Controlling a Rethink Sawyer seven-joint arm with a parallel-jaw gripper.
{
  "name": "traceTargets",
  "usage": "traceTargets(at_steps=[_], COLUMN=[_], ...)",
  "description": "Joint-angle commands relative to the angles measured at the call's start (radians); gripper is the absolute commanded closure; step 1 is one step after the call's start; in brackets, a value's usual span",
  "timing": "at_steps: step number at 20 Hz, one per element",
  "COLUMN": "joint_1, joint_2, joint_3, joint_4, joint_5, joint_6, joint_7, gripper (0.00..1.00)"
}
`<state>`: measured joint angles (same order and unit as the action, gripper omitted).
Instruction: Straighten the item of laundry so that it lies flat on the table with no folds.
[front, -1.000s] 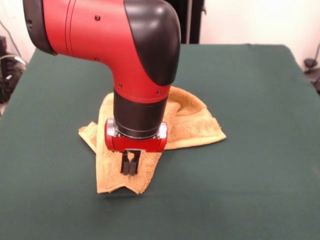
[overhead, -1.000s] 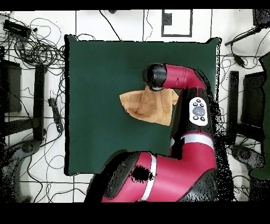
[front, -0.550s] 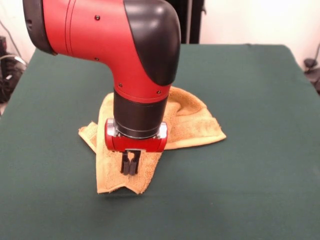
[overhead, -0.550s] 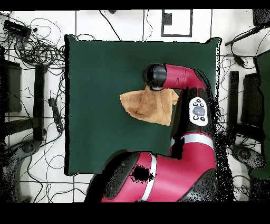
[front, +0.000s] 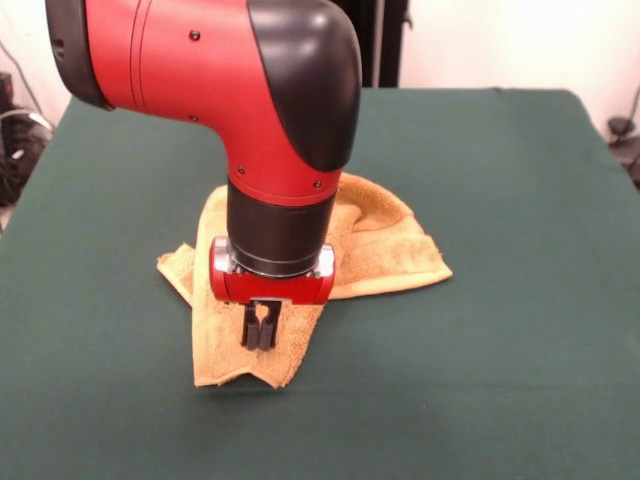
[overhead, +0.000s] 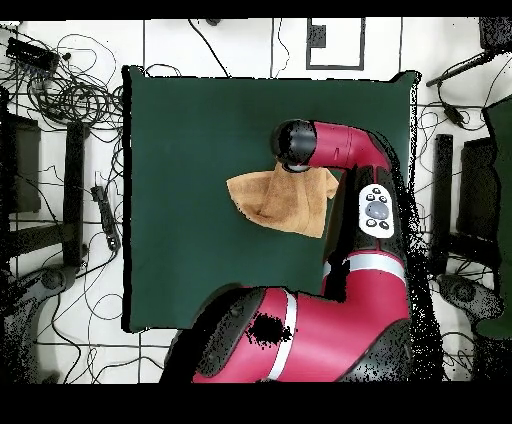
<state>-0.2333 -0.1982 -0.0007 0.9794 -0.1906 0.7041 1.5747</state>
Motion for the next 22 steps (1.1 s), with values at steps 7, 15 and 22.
traceTargets(at_steps=[7,15,22], joint_1=[0.042,0.045,0.048], joint_2=[-0.005,-0.007,-0.004], joint_3=[0.108,0.1,0.098], joint_4=[0.029,0.036,0.03], joint_5=[0.046,0.055,0.056], joint_6=[0.128,0.121,0.13], joint_7=[0.046,0.071,0.07], gripper=[1.0,1.0,0.0])
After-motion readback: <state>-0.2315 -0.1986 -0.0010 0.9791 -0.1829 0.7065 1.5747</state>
